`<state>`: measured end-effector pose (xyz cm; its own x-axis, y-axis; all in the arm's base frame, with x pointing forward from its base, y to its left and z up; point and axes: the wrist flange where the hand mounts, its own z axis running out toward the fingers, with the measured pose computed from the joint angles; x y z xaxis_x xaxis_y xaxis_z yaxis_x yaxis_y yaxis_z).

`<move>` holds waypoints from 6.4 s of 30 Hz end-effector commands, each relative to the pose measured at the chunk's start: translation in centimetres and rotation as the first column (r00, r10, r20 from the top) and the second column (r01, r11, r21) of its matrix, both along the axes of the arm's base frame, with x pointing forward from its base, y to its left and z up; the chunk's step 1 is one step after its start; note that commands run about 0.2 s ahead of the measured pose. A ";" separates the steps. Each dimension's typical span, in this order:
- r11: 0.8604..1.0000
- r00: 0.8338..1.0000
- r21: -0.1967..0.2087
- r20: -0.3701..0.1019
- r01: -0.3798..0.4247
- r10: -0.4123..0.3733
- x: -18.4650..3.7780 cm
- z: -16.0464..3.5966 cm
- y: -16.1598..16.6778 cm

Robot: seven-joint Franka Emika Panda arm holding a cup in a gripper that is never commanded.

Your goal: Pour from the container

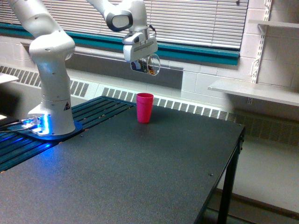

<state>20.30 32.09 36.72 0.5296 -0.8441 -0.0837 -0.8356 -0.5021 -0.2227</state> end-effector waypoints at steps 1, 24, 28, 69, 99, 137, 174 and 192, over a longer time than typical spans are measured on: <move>0.999 0.999 0.023 -0.012 0.046 -0.046 -0.4 0.0 0.1; 0.991 0.992 0.060 -0.045 0.120 -0.117 -1.3 -0.4 0.7; 0.989 0.990 0.061 -0.044 0.134 -0.132 -1.4 -0.4 0.6; 0.964 0.966 0.104 -0.114 0.245 -0.234 -2.6 -1.9 -0.4; 0.951 0.950 0.122 -0.171 0.284 -0.262 -3.2 -3.5 -0.9; 0.949 0.945 0.165 -0.238 0.267 -0.224 -3.0 -4.9 -2.5; 0.955 0.949 0.208 -0.277 0.213 -0.152 -2.0 -5.4 -4.7; 0.957 0.953 0.208 -0.269 0.201 -0.142 -1.3 -5.1 -5.2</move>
<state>18.88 27.45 31.82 0.2990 -0.8639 -0.4052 -0.9533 -0.2891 -0.0870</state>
